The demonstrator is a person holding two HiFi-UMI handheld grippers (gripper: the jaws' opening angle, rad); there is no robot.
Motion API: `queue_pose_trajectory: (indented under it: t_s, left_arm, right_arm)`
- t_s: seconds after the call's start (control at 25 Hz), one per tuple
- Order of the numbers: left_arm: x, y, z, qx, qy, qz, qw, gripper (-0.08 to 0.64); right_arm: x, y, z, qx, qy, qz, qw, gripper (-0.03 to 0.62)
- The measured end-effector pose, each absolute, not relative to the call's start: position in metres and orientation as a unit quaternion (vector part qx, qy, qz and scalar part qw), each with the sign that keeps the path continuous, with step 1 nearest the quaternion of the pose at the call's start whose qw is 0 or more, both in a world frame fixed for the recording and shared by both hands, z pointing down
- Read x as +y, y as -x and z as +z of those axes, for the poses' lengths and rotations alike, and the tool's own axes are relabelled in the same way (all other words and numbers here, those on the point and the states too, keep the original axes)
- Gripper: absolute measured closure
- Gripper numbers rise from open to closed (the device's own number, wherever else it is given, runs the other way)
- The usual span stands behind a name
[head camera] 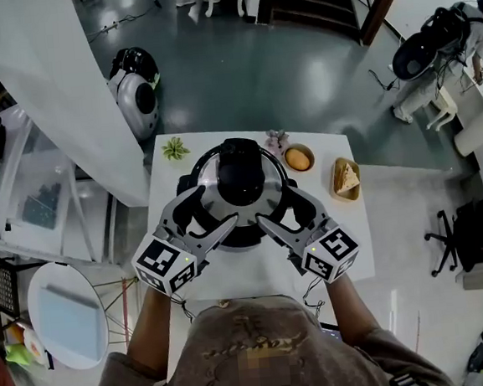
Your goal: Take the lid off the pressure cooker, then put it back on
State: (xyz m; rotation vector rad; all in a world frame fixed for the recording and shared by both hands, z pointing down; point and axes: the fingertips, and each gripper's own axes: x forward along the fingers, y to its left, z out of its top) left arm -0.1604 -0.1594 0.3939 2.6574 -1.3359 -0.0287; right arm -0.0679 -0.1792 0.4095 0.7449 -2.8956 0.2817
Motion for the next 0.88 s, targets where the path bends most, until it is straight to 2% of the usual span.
queue_pose_trajectory:
  t_s: [0.88]
  left_arm:
    - [-0.218, 0.146, 0.421, -0.323, -0.938, 0.117, 0.055, 0.243]
  right_arm:
    - [-0.221, 0.114, 0.428, -0.98, -0.091, 0.035, 0.174, 0.216]
